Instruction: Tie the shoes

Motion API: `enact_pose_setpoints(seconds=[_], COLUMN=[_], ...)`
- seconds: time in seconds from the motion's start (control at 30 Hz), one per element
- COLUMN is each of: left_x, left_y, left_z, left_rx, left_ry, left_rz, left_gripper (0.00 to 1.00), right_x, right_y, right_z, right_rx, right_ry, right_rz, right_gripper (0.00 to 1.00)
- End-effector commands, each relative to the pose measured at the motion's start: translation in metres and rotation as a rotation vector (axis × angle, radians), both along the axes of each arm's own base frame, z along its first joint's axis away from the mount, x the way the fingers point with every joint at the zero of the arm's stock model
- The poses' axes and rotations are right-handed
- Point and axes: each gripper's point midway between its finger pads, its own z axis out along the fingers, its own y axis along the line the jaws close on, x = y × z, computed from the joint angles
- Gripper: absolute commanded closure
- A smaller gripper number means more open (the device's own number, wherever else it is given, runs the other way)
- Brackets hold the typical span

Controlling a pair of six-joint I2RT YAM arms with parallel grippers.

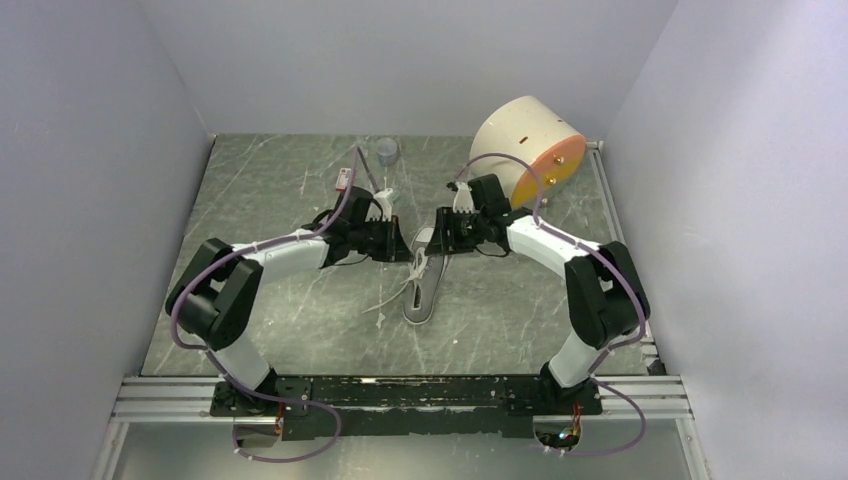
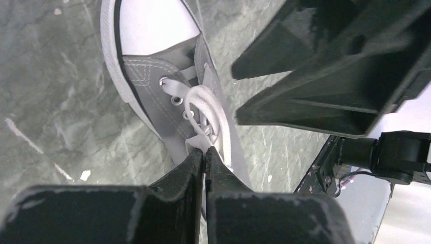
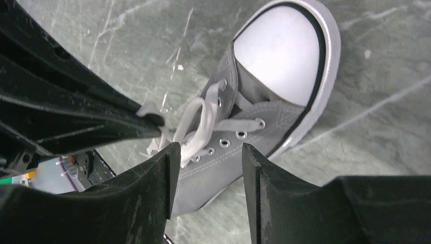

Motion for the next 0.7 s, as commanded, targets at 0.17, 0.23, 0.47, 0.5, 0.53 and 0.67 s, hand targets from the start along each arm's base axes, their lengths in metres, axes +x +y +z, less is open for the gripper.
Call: enact_pose_setpoints(seconds=[0.17, 0.23, 0.47, 0.5, 0.53, 0.67], left_x=[-0.005, -0.015, -0.048, -0.054, -0.054, -0.046], left_y=[0.032, 0.04, 0.044, 0.04, 0.034, 0.025], left_z=[-0.004, -0.001, 0.007, 0.007, 0.01, 0.004], left_rx=[0.144, 0.141, 0.047, 0.018, -0.019, -0.034], left_ry=[-0.011, -0.021, -0.035, -0.013, -0.016, 0.007], left_rz=[0.014, 0.021, -0.029, -0.05, -0.065, -0.076], left_gripper=[0.39, 0.28, 0.28, 0.3, 0.31, 0.34], right_x=[-0.014, -0.015, -0.015, -0.015, -0.015, -0.016], right_y=[-0.028, -0.03, -0.03, -0.029, -0.029, -0.027], right_z=[0.01, 0.012, 0.016, 0.015, 0.016, 0.017], right_rx=[0.007, 0.01, 0.029, 0.032, 0.038, 0.054], right_ry=[-0.002, -0.007, -0.016, -0.014, -0.014, -0.014], right_rz=[-0.078, -0.08, -0.066, -0.065, -0.065, -0.066], right_gripper=[0.48, 0.48, 0.48, 0.48, 0.48, 0.49])
